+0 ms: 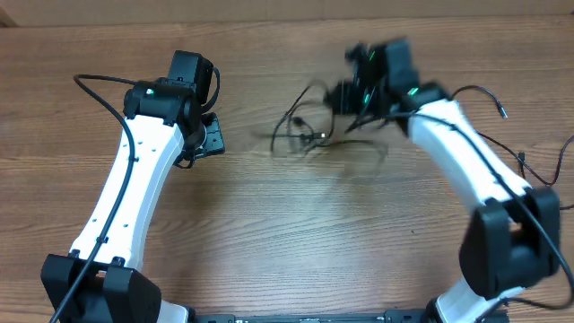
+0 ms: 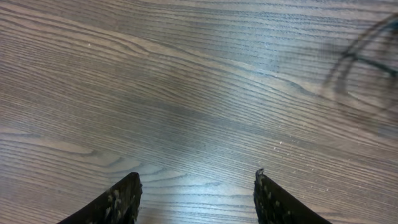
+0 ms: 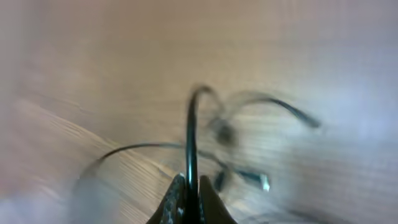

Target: Untangle cables

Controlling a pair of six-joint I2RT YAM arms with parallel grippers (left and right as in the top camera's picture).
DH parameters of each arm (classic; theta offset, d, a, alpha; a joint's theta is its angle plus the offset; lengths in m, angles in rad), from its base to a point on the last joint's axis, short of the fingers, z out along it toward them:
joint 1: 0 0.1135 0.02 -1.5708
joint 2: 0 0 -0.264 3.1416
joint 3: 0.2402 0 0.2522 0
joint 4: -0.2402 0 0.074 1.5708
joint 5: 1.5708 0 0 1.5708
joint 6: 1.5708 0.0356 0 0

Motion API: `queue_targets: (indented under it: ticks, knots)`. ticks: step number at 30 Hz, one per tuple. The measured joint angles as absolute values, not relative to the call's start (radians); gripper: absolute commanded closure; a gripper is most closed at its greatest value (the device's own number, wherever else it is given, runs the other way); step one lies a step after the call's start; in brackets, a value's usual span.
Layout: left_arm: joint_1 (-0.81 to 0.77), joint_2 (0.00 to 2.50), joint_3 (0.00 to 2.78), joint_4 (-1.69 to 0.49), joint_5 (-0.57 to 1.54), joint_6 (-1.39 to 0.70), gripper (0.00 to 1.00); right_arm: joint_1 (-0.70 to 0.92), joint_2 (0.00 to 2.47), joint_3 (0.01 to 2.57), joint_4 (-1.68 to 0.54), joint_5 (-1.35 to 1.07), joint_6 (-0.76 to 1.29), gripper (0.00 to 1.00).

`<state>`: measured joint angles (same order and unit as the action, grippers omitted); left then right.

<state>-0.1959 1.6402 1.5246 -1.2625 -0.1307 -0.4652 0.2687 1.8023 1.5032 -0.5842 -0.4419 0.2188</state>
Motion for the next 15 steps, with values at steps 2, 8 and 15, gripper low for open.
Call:
queue_targets:
  ticks: [2, 8, 15]
  knots:
    - [-0.196, 1.640, 1.525, -1.259, -0.131, -0.465, 0.40, 0.262, 1.765, 1.613, -0.626, -0.459, 0.192, 0.96]
    - [-0.196, 1.640, 1.525, -1.254, -0.131, -0.465, 0.38, 0.263, 1.686, 1.808, -0.685, -0.471, 0.130, 0.96]
    - [-0.196, 1.640, 1.525, -1.251, -0.131, -0.465, 0.37, 0.263, 1.676, 1.845, -0.675, -0.457, 0.107, 0.96]
